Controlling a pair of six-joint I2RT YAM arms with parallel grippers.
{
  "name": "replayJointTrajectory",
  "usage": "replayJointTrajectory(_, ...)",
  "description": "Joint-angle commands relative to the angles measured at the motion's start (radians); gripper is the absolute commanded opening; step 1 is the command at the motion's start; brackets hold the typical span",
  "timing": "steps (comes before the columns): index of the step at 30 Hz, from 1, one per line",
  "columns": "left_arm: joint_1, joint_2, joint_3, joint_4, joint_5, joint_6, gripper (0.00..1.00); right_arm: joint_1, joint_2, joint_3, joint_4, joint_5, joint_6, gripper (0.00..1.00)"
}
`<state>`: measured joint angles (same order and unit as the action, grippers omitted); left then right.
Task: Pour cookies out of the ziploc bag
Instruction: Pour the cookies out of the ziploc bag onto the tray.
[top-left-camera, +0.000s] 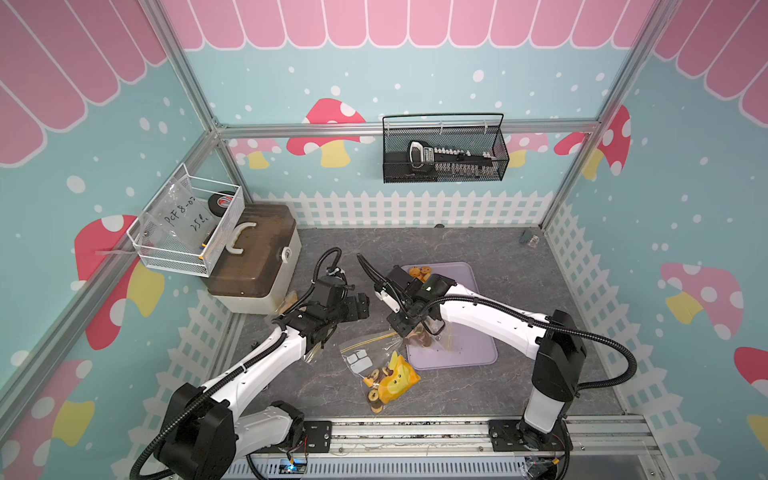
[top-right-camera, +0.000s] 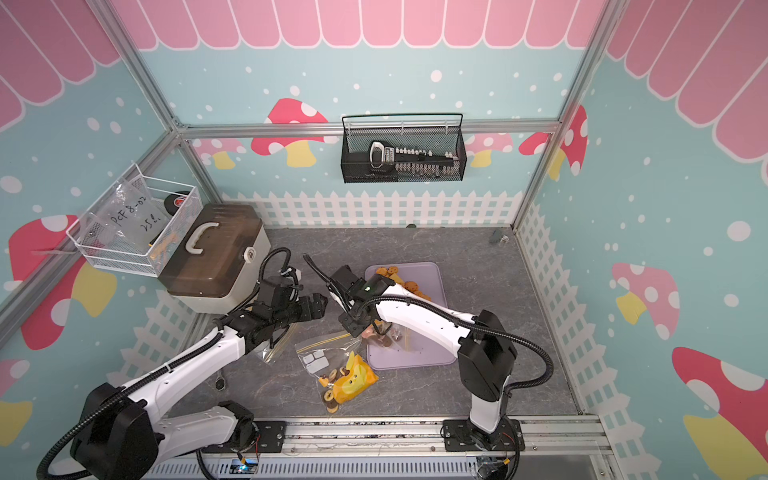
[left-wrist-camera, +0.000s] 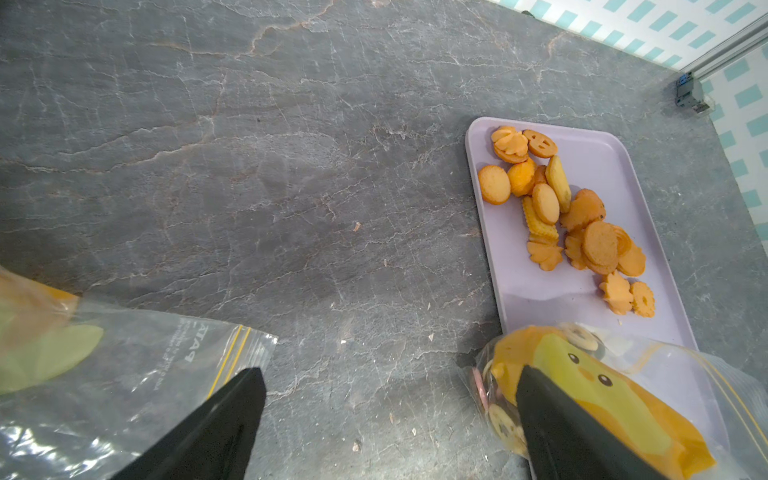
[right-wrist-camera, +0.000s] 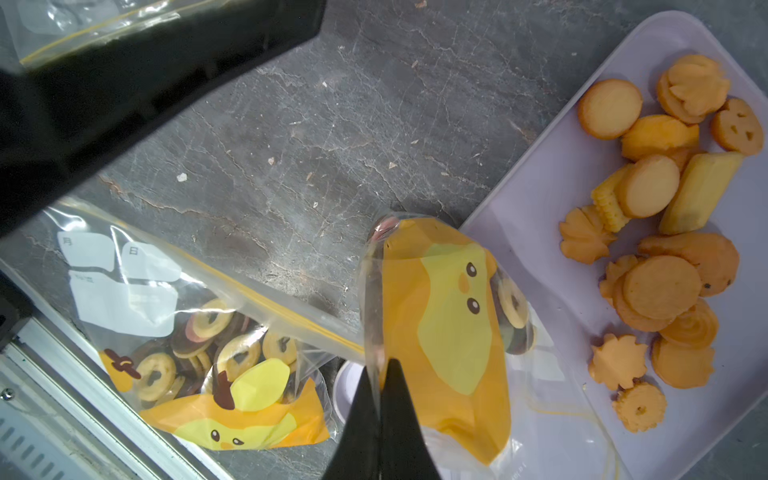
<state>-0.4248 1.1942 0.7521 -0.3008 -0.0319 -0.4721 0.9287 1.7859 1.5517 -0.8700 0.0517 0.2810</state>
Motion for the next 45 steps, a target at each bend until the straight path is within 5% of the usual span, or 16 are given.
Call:
replayJointTrajectory(1,0.003,0.006,-0.015,0.027,0.015,-0.037,0.99,-0.024,-0.024,0.032,0.029,-0.021,0.039,0.00)
replayJointTrajectory(23,-0.008,0.118,-0.038,0.112,0.061,-0.048,0.99,-0.113,-0.247,-0.103,0.149,-0.013,0.173,0.00)
replayJointTrajectory(45,-0.058,0.136,-0.018,0.262,0.348,0.084,0.99,-0.263,-0.524,-0.488,0.365,-0.041,0.274,0.00)
